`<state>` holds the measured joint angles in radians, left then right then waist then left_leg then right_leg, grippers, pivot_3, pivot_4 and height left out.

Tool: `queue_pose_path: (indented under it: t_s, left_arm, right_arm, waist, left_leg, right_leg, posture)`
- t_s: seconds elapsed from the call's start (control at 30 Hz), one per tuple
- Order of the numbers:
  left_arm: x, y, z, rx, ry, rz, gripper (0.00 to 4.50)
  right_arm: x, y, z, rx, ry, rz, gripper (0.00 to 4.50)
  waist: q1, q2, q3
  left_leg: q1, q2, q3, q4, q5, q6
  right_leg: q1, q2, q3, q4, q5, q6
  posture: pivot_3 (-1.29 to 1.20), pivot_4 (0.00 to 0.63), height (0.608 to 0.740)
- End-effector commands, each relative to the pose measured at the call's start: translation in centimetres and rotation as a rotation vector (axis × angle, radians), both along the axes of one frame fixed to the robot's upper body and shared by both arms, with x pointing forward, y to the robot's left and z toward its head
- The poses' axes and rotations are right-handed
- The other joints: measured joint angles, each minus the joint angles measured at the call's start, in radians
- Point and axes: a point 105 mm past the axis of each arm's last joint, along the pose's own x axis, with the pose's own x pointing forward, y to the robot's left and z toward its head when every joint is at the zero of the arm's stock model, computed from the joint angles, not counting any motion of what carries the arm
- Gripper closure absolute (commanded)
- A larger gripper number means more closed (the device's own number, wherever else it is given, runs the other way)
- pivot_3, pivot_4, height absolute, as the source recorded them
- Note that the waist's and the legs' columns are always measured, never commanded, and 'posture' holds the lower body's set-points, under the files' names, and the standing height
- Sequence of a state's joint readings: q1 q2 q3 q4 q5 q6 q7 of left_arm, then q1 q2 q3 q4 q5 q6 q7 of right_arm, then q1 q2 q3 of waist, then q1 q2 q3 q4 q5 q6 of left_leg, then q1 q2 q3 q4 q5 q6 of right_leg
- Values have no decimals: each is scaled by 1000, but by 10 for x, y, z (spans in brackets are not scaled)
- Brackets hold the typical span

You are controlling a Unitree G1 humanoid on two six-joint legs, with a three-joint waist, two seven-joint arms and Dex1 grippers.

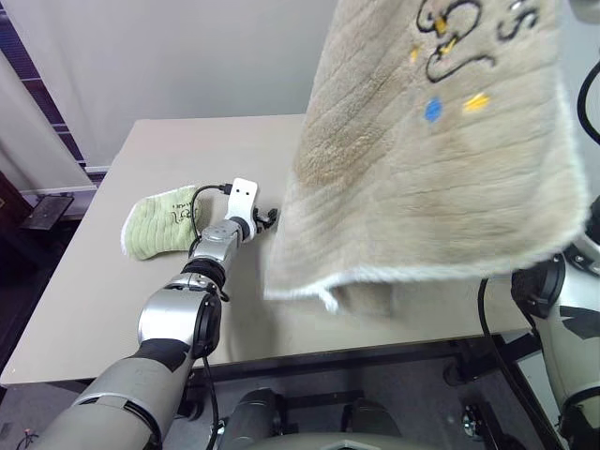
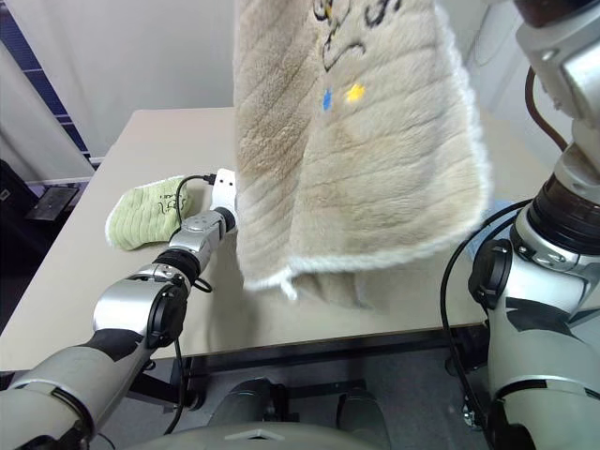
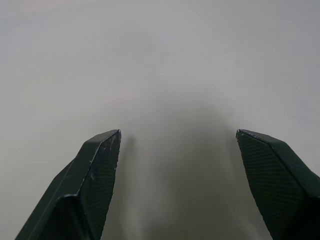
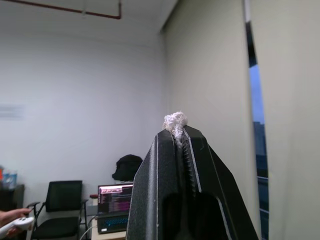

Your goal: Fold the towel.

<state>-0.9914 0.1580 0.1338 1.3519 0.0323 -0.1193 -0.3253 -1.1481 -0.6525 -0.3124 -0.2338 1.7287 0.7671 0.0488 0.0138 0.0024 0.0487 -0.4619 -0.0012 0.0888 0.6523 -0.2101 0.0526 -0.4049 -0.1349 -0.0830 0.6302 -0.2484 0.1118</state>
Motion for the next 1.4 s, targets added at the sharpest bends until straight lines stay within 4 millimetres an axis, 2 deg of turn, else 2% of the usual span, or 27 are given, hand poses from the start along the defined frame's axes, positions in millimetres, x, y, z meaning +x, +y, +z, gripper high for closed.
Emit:
queue_pose_path:
  t_s: [0.03,0.07,0.17,0.3,0.4,0.53,0.73,0.83,0.9,1.1,1.4]
  left_arm:
    - [5,-3,18,-35,-55,-17,618]
    - [6,-4,22,-52,-66,-37,618]
    - [7,-9,35,-105,-98,-101,618]
    - [3,-23,54,-146,-159,-259,618]
    - [-4,-35,63,-189,-169,-387,618]
    - [-21,-44,69,-207,-165,-603,618]
    - [-43,-30,71,-220,-87,-806,618]
    - [-73,-11,48,-110,60,-967,618]
    - [-84,2,39,-70,127,-982,618]
    - [-111,28,31,-62,268,-1000,618]
    - [-154,29,16,-17,436,-1056,618]
  right_arm:
    - [44,-28,-29,17,146,-211,4500]
    - [67,-45,-51,16,231,-324,4500]
    - [105,-81,-104,4,412,-548,4500]
    - [131,-116,-168,-22,588,-773,4500]
    - [137,-124,-194,-21,644,-845,4500]
    - [143,-133,-207,26,695,-927,4500]
    - [155,-159,-224,66,729,-1154,4500]
    - [159,-166,-233,81,760,-1208,4500]
    - [161,-167,-236,88,771,-1214,4500]
    - [167,-162,-240,72,781,-1206,4500]
    - [173,-155,-248,62,794,-1189,4500]
  waist:
    - [0,-5,-3]
    - [1,-8,-5]
    - [0,-9,-6]
    - [-1,-9,-5]
    - [-3,-8,-5]
    - [-9,-7,-5]
    - [-23,-6,-5]
    - [-34,-4,-5]
    - [-36,-3,-4]
    - [-34,0,-2]
    - [-32,6,-2]
  left_leg:
    - [0,0,0,0,0,0]
    - [0,0,0,0,0,0]
    - [0,0,2,2,0,1]
    - [-2,0,5,1,1,2]
    - [-1,1,6,-1,1,2]
    - [-1,2,9,-1,2,3]
    - [-1,3,10,0,2,3]
    - [0,3,10,-1,2,4]
    - [1,3,12,-2,2,4]
    - [1,7,13,-1,3,2]
    - [2,9,14,-2,3,0]
  right_leg:
    - [0,0,0,0,0,0]
    - [1,0,0,0,0,-1]
    - [1,0,0,0,3,0]
    - [0,-1,0,0,5,0]
    - [-1,0,0,0,5,1]
    - [-2,0,0,0,5,0]
    - [-1,1,0,1,5,-1]
    - [-1,1,0,1,5,-1]
    - [-1,1,0,1,5,-1]
    - [-3,3,0,2,5,-6]
    - [-6,3,1,1,5,-8]
  posture:
    - [0,0,721]
    - [0,0,721]
    - [0,0,721]
    - [0,0,721]
    - [0,0,721]
    - [0,0,721]
    - [0,0,721]
    - [0,0,721]
    - [0,0,721]
    - [0,0,721]
    - [0,0,721]
